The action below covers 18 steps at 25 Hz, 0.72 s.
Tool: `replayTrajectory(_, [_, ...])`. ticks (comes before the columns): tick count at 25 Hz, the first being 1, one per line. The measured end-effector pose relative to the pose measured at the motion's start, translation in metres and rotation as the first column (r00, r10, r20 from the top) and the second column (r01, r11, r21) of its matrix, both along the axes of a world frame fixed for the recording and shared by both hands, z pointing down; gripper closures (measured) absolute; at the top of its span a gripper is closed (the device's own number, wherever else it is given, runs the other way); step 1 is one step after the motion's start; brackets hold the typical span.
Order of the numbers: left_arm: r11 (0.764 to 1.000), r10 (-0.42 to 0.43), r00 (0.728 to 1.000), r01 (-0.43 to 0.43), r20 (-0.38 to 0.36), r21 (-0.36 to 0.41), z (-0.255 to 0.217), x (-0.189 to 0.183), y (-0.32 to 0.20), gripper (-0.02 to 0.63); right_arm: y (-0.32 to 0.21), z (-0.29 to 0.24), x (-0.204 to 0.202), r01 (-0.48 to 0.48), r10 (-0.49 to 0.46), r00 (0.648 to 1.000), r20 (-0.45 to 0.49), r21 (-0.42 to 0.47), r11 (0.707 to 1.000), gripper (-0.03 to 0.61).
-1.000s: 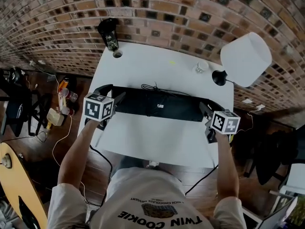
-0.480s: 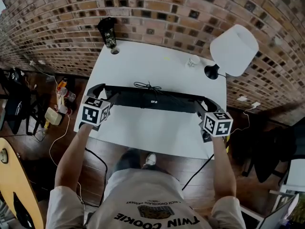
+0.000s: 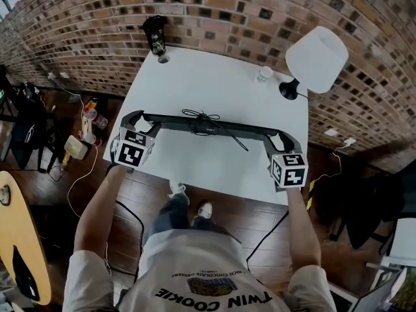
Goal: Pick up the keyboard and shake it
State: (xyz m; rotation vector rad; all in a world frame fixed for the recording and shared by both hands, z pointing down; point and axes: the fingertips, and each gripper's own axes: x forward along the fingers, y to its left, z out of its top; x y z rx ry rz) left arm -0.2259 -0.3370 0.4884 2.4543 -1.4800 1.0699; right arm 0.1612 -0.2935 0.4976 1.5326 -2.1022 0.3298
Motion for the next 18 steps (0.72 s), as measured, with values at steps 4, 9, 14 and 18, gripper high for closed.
replayTrajectory(4, [1.000,0.028,0.994,-0.027,0.105,-0.013,0.005,-0.004,0.016,0.380,0.015,0.003,-0.001,0.016,-0.015,0.995,-0.099,0.016,1.000,0.368])
replayTrajectory(9, [0.995,0.095,0.967,-0.093,0.236,-0.019,0.014,-0.005,0.030,0.388,0.030,0.012,-0.005,0.121,-0.104,0.915,-0.390,0.019,0.992,0.367])
replayTrajectory(14, [0.984,0.167,0.916,-0.176,0.364,-0.010,0.023,-0.001,0.042,0.387,0.041,0.027,-0.010,0.203,-0.193,0.773,-0.605,-0.052,0.978,0.368])
replayTrajectory(18, [0.975,0.211,0.879,-0.222,0.427,-0.023,0.036,-0.002,0.057,0.397,0.053,0.038,-0.013,0.209,-0.214,0.704,-0.678,-0.090,0.974,0.386])
